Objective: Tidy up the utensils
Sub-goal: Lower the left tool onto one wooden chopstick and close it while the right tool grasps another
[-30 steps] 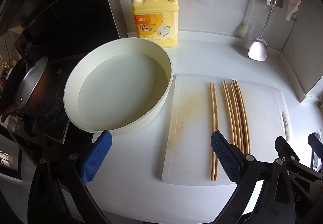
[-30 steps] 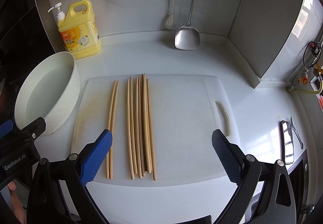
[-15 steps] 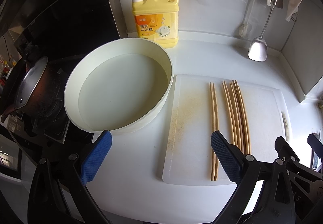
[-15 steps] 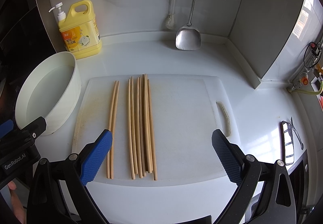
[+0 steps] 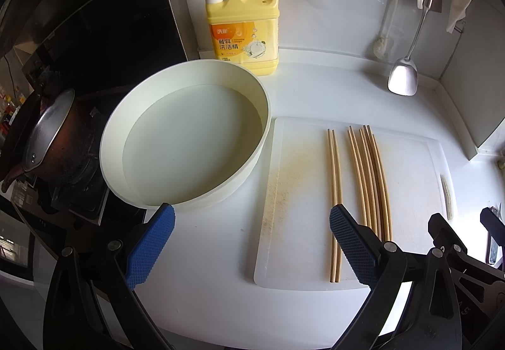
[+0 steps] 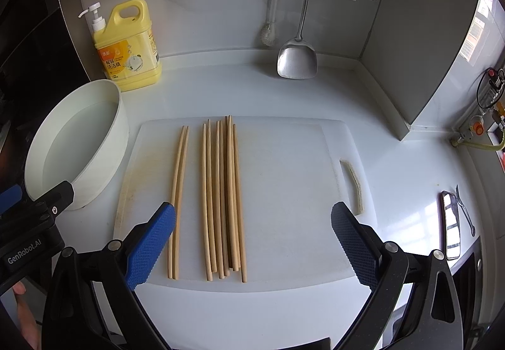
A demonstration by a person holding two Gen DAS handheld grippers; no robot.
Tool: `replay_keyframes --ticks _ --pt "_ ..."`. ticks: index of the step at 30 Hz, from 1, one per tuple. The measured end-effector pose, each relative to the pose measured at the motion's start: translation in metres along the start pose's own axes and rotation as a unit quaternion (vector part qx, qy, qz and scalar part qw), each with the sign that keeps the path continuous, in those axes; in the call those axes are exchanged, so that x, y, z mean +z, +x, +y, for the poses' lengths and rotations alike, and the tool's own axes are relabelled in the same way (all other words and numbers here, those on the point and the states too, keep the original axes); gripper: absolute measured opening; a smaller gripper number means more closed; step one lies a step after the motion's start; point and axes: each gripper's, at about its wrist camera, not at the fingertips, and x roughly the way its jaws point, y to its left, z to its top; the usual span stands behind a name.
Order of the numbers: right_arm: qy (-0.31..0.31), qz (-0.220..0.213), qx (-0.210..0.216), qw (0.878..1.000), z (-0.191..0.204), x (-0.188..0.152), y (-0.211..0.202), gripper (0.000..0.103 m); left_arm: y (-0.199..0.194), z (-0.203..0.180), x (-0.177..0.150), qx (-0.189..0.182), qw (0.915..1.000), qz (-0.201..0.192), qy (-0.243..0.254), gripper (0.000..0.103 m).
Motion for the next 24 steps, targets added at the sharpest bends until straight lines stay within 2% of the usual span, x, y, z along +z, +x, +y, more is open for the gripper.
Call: replay_keyframes --ticks 8,11,18,24 --pt "0.003 0.008 0.039 0.999 -0.019 -0.009 0.017 0.094 0.017 -0.011 -0.009 -0.009 0.9998 0.019 0.008 0.097" --pt "-0.003 0.005 0.048 0.999 -0.030 -0.015 0.027 0.094 0.028 -0.018 -0.014 -0.029 0.9991 0.022 0.019 0.097" --pt "-0.019 -0.002 0.066 0.998 -0.052 -0.022 0.055 0.094 0.044 -0.024 -0.016 -0.042 0.9990 -0.008 0.015 0.097" --pt "-0.036 -0.003 0.073 0.997 -0.056 -0.022 0.086 0.094 0.068 -0.036 -0.020 -0.045 0.9988 -0.006 0.018 0.097"
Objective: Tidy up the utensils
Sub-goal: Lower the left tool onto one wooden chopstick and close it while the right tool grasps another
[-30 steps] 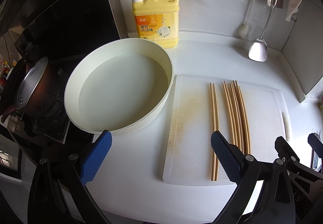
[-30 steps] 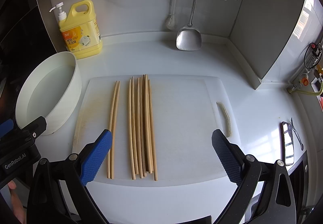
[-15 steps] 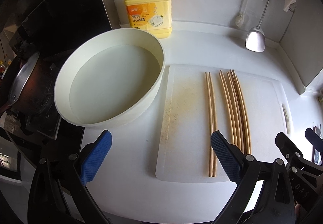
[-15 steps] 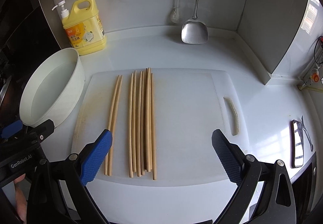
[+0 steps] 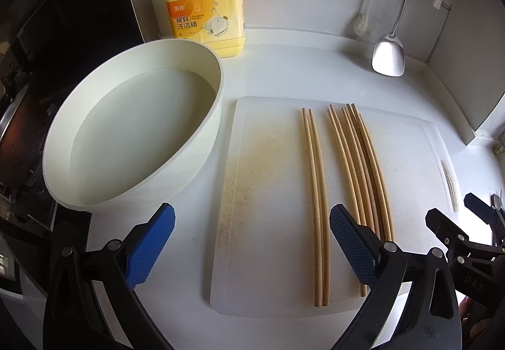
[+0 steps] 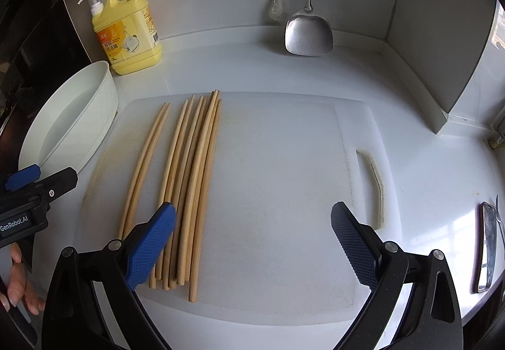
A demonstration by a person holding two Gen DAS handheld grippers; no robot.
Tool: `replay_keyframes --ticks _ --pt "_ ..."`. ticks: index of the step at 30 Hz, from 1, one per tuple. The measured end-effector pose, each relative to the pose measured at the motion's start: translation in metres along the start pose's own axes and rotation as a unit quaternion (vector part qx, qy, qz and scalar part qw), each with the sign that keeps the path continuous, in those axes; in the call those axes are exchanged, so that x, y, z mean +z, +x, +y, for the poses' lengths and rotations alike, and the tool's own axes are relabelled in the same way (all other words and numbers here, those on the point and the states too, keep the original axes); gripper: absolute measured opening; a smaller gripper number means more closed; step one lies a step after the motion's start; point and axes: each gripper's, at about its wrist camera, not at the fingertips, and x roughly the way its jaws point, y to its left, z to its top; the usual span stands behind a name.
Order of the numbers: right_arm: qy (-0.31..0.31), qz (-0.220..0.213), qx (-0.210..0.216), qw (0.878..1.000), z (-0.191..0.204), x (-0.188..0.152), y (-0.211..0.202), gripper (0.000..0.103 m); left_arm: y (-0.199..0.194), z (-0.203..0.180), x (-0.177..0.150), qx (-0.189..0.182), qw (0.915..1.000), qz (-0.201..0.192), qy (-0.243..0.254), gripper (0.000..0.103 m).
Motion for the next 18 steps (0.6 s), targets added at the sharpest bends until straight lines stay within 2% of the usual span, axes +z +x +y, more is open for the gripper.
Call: replay_keyframes --ticks 4,8,18 --pt "-0.008 0.022 0.000 1.000 0.000 0.004 0.023 0.094 0.013 -0.003 0.000 0.004 0.9999 -0.007 -0.015 0.097" --pt "-0.008 0.018 -0.014 1.000 -0.001 0.009 0.036 0.094 0.023 -0.007 0.001 0.000 0.9997 -0.015 -0.018 0.097" --pt "-0.024 0.022 -0.018 0.999 0.002 0.015 0.053 0.094 0.044 -0.011 -0.004 -0.005 0.9999 -0.004 -0.014 0.097"
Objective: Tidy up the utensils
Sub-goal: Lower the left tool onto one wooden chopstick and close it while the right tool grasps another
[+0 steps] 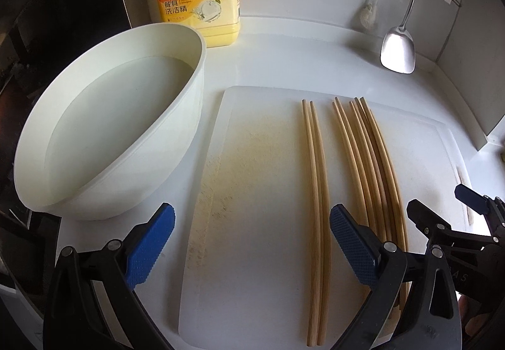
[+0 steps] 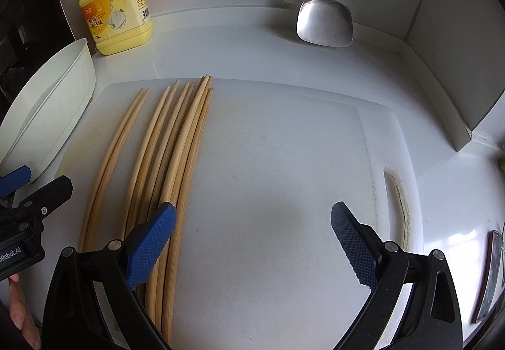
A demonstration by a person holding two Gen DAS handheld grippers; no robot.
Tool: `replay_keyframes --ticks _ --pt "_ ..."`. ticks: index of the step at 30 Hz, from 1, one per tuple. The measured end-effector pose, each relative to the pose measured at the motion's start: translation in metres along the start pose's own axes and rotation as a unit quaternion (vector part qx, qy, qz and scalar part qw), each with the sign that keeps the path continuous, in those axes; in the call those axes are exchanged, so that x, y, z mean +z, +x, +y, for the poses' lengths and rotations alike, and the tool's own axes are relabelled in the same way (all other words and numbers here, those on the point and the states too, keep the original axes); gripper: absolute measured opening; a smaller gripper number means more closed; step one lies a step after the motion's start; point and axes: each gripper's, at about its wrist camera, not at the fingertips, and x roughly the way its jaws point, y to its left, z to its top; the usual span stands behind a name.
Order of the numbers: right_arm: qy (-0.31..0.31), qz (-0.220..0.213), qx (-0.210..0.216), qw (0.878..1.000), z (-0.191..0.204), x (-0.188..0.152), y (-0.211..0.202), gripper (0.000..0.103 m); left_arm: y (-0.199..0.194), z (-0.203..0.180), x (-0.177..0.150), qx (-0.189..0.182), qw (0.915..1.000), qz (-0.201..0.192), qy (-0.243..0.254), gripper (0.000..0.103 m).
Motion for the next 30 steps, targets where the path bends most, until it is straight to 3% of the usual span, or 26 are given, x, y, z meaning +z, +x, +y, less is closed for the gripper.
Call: replay_keyframes --ticks 20,26,30 --pt "-0.039 -0.001 -0.023 0.999 0.010 -0.001 0.006 0.094 0.017 0.000 -0.009 0.004 0.9999 0.016 -0.003 0.097" --pt "-0.028 0.004 -0.050 0.998 -0.005 -0.001 0.006 0.094 0.017 0.001 -0.009 0.003 0.9999 0.011 -0.004 0.097" --pt "-0.015 0.001 -0.041 0.999 -0.012 -0.002 0.005 0.094 0.017 -0.001 -0.009 0.002 0.9999 0.010 -0.002 0.097"
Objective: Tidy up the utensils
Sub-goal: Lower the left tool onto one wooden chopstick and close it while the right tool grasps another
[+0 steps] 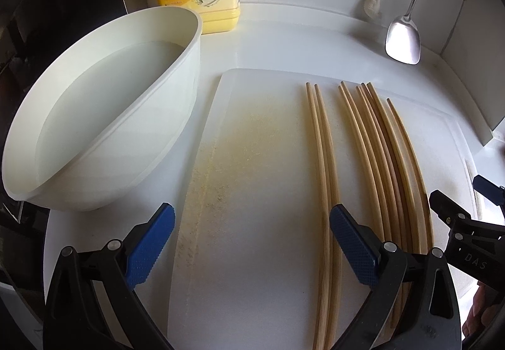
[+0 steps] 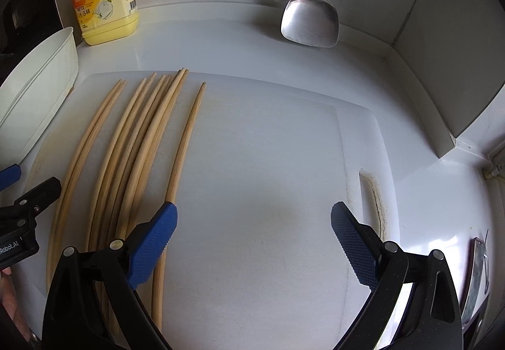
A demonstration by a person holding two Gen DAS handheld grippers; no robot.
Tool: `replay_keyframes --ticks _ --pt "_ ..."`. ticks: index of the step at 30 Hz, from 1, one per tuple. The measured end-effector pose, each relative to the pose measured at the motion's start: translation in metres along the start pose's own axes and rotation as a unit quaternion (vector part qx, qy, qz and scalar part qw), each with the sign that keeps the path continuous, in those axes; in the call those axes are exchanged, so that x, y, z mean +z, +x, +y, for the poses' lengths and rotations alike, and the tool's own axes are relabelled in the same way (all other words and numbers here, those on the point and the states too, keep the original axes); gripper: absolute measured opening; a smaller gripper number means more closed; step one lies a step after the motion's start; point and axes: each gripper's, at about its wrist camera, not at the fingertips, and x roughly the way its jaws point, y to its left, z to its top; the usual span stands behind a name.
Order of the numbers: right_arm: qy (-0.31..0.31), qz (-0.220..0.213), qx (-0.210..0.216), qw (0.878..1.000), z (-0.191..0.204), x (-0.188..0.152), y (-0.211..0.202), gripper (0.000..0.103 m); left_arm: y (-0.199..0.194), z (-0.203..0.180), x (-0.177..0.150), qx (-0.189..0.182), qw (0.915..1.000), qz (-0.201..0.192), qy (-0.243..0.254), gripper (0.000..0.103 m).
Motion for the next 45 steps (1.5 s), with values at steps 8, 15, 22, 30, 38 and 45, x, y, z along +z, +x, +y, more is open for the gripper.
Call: replay_keyframes --ticks 8,15,22,30,38,45 --pt "-0.005 -0.008 0.011 1.000 0.010 -0.002 -0.003 0.094 0.005 -0.004 0.002 0.005 1.0000 0.002 0.001 0.097" --pt "-0.005 -0.007 0.010 1.000 0.010 0.001 -0.001 0.094 0.010 -0.009 0.003 0.003 1.0000 0.008 0.004 0.097" --pt "-0.004 -0.009 -0.001 1.000 0.012 0.005 0.001 0.094 0.013 -0.010 0.005 0.012 0.9999 0.008 -0.009 0.098" --pt "-0.001 -0.021 0.000 1.000 0.011 0.006 0.002 0.093 0.015 -0.020 0.014 0.030 0.9994 0.016 -0.004 0.097" --pt "-0.003 -0.027 0.023 0.999 0.009 0.003 0.001 0.081 0.015 -0.028 0.014 0.002 1.0000 0.005 0.007 0.088" --pt "-0.015 -0.032 0.061 0.998 0.016 0.002 -0.003 0.051 0.011 -0.037 0.015 -0.011 0.9998 0.000 0.015 0.069"
